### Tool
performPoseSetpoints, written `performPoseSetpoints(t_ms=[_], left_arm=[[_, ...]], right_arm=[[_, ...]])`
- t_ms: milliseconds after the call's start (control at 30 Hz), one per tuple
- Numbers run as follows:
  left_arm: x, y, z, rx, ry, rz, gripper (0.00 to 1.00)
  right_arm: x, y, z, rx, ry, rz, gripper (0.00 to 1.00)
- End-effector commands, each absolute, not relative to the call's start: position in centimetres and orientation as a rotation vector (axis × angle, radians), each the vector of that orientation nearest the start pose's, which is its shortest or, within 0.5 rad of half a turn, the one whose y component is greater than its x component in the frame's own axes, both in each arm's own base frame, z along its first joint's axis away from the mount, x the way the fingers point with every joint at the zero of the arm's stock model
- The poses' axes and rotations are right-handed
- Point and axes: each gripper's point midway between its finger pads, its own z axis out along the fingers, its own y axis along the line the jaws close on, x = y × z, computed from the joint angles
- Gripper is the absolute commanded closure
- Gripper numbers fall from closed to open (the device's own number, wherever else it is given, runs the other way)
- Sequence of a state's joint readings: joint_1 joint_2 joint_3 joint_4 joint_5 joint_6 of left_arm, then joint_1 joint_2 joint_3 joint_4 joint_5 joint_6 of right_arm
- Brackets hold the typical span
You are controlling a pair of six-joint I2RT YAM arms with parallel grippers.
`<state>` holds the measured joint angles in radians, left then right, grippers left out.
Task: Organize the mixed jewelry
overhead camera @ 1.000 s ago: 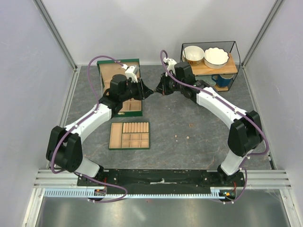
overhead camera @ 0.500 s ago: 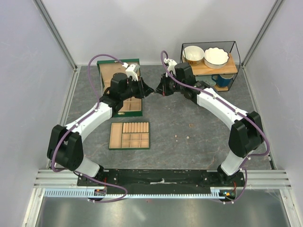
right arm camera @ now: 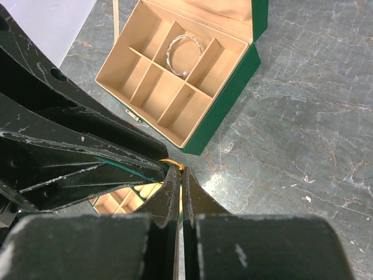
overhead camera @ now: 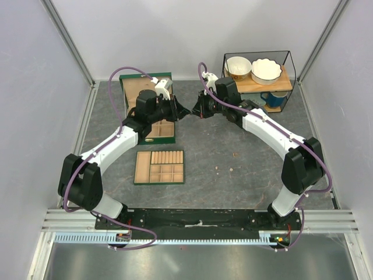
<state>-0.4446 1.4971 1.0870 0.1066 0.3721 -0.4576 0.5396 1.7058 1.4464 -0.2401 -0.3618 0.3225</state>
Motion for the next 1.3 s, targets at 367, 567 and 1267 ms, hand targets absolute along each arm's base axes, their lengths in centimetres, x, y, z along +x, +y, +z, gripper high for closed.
performPoseSetpoints(t_ms=[367,567,1267], left_arm=[[37.5,-27.3,23.5,0.259,1.917,-0.989,0.76],[37.6,-27.4,23.6,0.256,1.915,-0.993,0.82],[36.2,-26.9,25.1,0.375,1.851,-1.052,0.98]], right_arm=[[38.8,31.9,25.2,-0.461,2.02,0.898,1.0],[38.7,31.9,25.4,-0.463,2.017,0.897,1.0],[36.9,29.1,27.2,-0.583,1.957,0.964,0.39]])
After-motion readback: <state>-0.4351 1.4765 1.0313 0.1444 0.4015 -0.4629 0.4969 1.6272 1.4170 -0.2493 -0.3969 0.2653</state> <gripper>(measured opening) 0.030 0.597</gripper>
